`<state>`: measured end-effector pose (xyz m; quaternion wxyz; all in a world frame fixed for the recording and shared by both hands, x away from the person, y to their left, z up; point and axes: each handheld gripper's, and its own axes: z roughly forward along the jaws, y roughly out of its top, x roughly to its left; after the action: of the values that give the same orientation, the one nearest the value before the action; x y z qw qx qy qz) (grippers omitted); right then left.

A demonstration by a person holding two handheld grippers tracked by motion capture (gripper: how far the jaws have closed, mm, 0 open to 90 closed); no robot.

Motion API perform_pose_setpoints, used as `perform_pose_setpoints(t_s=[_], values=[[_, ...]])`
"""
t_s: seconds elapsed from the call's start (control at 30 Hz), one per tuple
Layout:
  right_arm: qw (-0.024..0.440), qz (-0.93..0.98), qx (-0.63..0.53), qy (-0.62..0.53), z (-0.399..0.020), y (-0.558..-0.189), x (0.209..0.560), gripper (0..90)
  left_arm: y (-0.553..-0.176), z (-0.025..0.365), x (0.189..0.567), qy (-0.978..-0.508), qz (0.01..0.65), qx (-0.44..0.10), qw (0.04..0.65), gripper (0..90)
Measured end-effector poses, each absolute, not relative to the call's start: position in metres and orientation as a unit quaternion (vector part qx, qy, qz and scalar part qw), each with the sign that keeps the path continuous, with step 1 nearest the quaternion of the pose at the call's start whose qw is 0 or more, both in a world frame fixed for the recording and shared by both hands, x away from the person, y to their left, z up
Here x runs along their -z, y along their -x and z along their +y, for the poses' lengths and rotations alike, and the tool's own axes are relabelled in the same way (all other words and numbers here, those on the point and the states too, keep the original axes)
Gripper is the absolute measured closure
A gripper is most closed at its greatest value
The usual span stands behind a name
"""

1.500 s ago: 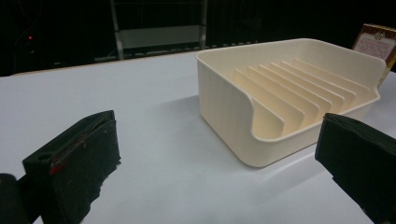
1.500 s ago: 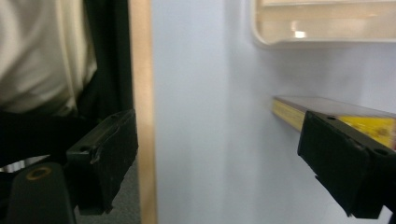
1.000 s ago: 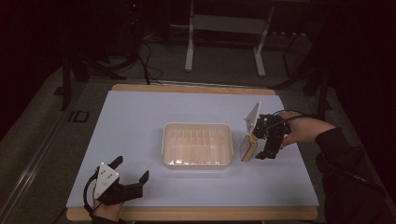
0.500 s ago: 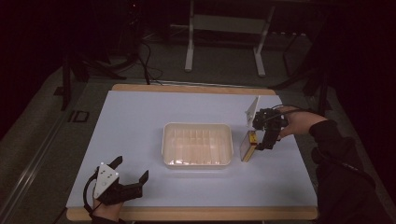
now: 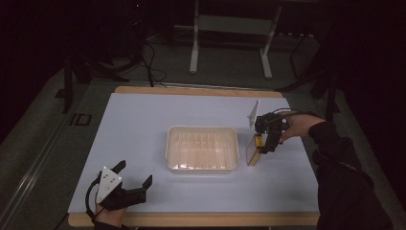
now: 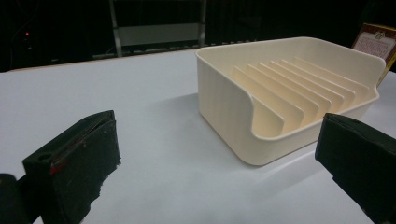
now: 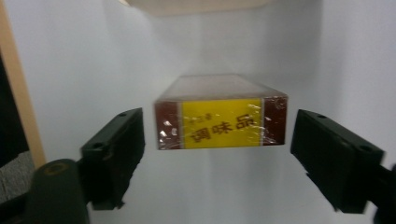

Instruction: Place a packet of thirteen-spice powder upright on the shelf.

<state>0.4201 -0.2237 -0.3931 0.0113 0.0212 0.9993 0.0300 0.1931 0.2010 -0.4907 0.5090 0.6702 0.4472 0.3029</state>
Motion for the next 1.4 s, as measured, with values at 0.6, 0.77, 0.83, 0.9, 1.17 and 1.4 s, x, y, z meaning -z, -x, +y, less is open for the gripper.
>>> perform_pose_setpoints(t_s=[0.6, 0.77, 0.83, 0.9, 1.17, 1.4], values=[[-0.018, 1.0, -0.012, -0.011, -0.212, -0.427, 0.406, 30.1, -0.194, 0.199, 0.492, -0.675, 0.445, -0.3, 0.506, 0.0], [-0.011, 1.0, -0.002, -0.004, -0.211, -0.424, 0.405, 31.5, -0.194, 0.199, 0.492, -0.675, 0.445, -0.3, 0.506, 0.0], [-0.018, 1.0, 0.002, -0.004, -0.211, -0.423, 0.403, 31.6, -0.193, 0.199, 0.491, -0.675, 0.445, -0.3, 0.506, 0.0], [-0.019, 1.0, -0.001, -0.006, -0.21, -0.423, 0.4, 31.6, -0.193, 0.199, 0.491, -0.675, 0.445, -0.301, 0.506, 0.0], [-0.02, 1.0, -0.002, -0.022, -0.21, -0.42, 0.385, 31.6, -0.193, 0.199, 0.491, -0.675, 0.445, -0.301, 0.506, 0.0], [-0.02, 1.0, -0.003, -0.018, -0.211, -0.417, 0.375, 31.7, -0.193, 0.198, 0.491, -0.676, 0.443, -0.299, 0.507, 0.0]])
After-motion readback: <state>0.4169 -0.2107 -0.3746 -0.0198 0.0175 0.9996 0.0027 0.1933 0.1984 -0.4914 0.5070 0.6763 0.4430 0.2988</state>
